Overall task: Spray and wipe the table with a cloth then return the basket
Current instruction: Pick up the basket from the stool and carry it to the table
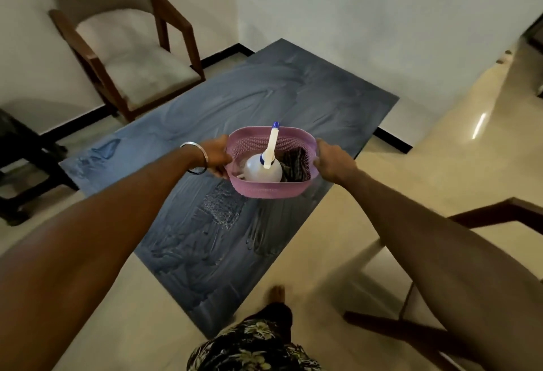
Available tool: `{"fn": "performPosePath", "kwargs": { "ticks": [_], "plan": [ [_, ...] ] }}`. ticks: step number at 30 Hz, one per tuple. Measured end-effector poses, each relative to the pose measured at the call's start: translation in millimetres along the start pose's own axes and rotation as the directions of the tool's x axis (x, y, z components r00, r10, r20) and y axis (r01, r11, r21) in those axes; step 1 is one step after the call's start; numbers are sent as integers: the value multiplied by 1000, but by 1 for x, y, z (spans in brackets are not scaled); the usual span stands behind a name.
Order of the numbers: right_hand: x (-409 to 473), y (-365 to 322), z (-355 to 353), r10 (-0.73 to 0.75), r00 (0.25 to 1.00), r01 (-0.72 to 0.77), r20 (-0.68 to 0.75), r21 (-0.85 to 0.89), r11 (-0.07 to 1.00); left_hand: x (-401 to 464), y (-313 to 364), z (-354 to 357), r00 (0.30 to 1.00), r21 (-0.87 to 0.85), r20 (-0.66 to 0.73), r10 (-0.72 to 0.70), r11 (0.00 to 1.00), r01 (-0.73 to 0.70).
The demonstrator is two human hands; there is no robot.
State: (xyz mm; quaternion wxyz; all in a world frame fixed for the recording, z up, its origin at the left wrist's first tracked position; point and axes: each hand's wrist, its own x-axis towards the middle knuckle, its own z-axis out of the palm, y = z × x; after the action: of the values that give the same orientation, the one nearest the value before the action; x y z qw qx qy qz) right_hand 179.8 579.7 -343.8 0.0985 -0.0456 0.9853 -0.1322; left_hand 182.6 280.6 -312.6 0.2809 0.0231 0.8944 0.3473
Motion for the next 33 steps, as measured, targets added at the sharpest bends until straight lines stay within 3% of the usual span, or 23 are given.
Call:
{"fn": "performPosePath", "kwargs": {
  "ticks": [9,18,26,33],
  "plan": [
    [99,17,-32,-186,982,187,27,-43,981,50,17,-13,988,-175,-96,-118,979,100],
    [205,0,-48,-372,920,381,126,-56,923,83,23,-30,926,-306,-247,-286,929,205],
    [325,-30,-51,-593,775,611,218,-20,791,135,20,-51,788,-452,-362,-498,833,319],
    [401,-60,-46,-704,663,715,256,63,696,175,18,-69,668,-568,-394,-631,739,362]
  ]
}}
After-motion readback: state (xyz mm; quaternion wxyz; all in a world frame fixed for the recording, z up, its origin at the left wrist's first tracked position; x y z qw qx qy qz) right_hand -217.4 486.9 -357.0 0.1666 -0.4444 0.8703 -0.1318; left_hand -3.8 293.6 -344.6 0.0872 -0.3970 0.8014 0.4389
